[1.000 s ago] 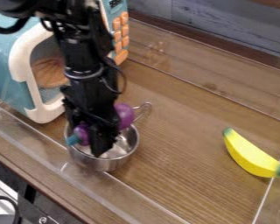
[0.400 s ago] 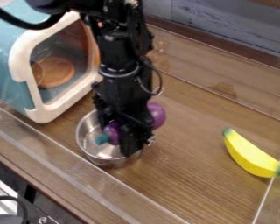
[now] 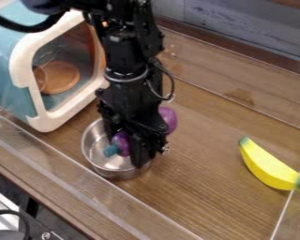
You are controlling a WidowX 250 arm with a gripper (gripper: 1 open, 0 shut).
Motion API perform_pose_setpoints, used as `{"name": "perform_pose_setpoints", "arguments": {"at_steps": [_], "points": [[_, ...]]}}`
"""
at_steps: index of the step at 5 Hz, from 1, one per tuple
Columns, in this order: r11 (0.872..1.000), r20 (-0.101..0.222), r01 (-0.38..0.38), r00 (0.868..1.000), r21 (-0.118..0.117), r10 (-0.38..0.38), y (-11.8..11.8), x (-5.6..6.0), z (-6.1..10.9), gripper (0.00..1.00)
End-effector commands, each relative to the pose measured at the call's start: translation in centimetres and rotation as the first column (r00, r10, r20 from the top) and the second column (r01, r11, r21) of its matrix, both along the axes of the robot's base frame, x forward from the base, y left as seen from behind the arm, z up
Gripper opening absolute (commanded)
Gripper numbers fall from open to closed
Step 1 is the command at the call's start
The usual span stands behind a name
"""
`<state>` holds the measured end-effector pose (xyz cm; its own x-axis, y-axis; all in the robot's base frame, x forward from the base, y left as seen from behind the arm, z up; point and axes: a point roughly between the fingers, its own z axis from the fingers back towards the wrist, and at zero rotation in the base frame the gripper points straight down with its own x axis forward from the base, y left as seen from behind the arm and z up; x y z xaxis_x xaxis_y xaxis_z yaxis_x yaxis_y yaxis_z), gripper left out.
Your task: Remove the eggplant from inside the silver pot and put it on the table
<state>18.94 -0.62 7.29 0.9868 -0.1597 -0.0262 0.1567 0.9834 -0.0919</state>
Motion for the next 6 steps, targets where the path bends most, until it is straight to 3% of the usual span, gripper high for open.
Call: {"name": "perform_pose_setpoints", "arguments": {"at_steps": [1, 2, 3, 4, 6], "points": [[0.999, 0.041, -0.042, 0.998, -0.005, 0.042, -1.1, 0.3, 0.7, 0.00], [0.998, 0.044, -0.069, 0.997, -0.012, 0.070, -2.4, 0.3, 0.7, 0.00], [0.999, 0.049, -0.036, 0.998, -0.018, 0.037, -3.8, 1.2, 1.1, 0.00], [0.999, 0.045, -0.042, 0.998, -0.022, 0.043, -3.3, 2.1, 0.0, 1.00], [0.997, 0.048, -0.070, 0.996, -0.036, 0.071, -3.1, 2.4, -1.6, 1.00]]}}
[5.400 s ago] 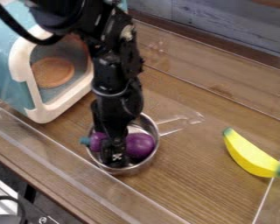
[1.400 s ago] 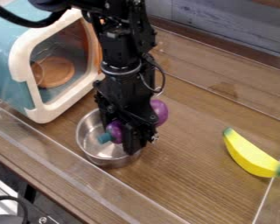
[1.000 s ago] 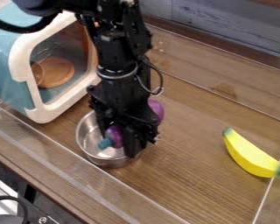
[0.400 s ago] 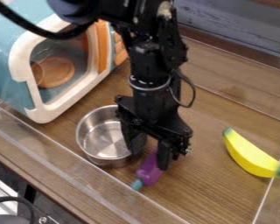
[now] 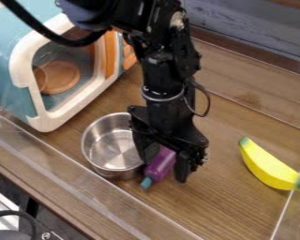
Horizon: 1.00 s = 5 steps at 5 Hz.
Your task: Remove the eggplant from inside the silver pot and put it on the table
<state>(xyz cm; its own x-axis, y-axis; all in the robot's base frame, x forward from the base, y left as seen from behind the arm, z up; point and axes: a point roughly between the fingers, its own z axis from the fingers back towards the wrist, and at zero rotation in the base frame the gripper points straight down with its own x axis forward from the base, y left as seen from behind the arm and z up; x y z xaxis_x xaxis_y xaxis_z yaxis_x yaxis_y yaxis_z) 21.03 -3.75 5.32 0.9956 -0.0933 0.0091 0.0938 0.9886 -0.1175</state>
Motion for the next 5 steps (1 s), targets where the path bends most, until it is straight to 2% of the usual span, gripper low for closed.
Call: {"name": "perform_pose_setpoints", "arguments": {"at_steps": [1, 2, 4, 5], "points": [[1.000, 0.018, -0.014, 1.000, -0.009, 0.014, -0.1, -0.2, 0.1, 1.00], [1.000, 0.018, -0.026, 1.000, -0.013, 0.026, -0.2, -0.7, -0.1, 1.00], [0.998, 0.012, -0.053, 0.999, -0.017, 0.053, 1.3, -0.9, -0.7, 1.00], [0.997, 0.013, -0.069, 0.997, -0.023, 0.070, 2.3, -0.6, 0.0, 1.00]]}}
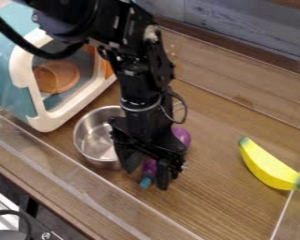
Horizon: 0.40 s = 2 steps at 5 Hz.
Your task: Remove the eggplant from inside the silver pot and put it on the table
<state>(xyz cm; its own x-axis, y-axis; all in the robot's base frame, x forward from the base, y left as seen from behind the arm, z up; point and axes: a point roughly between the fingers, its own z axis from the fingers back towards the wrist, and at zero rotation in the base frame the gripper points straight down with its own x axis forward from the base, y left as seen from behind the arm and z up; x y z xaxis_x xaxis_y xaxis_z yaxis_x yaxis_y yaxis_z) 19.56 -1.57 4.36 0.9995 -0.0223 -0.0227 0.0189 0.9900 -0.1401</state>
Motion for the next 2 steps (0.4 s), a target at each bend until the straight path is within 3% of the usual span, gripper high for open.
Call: {"name": "perform_pose_setpoints", "arguments": {"at_steps": [1, 2], "points": [[1.000, 0.048, -0.016, 0.999, -0.003, 0.017, 1.1, 1.2, 1.7, 1.00], [0.998, 0.057, -0.059, 0.997, -0.007, 0.060, 1.3, 2.6, 2.1, 1.00]]}}
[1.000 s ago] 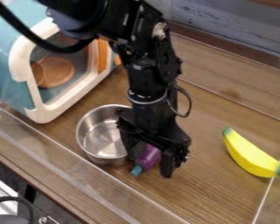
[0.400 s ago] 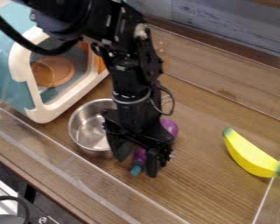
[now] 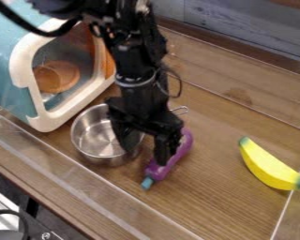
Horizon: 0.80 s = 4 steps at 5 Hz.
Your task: Remove the eggplant from inside the silver pot and put it on the table
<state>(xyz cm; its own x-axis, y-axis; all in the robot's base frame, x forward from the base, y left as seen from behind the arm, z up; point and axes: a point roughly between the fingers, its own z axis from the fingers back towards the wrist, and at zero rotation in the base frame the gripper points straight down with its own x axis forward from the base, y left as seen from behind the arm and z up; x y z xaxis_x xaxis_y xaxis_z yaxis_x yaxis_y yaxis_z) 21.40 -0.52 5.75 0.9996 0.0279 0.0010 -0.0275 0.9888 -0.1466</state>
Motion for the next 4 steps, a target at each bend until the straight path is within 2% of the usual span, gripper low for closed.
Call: {"name": "perform_pose_setpoints", "arguments": {"at_steps": [1, 3, 4], "points": [[0.999, 0.047, -0.047, 0.998, -0.003, 0.047, 0.4, 2.2, 1.0, 1.00], [0.997, 0.062, 0.081, 0.995, -0.012, -0.080, -1.3, 3.1, 3.1, 1.00], [0.998, 0.071, 0.068, 0.995, -0.014, -0.067, -1.4, 4.0, 2.5, 1.00]]}}
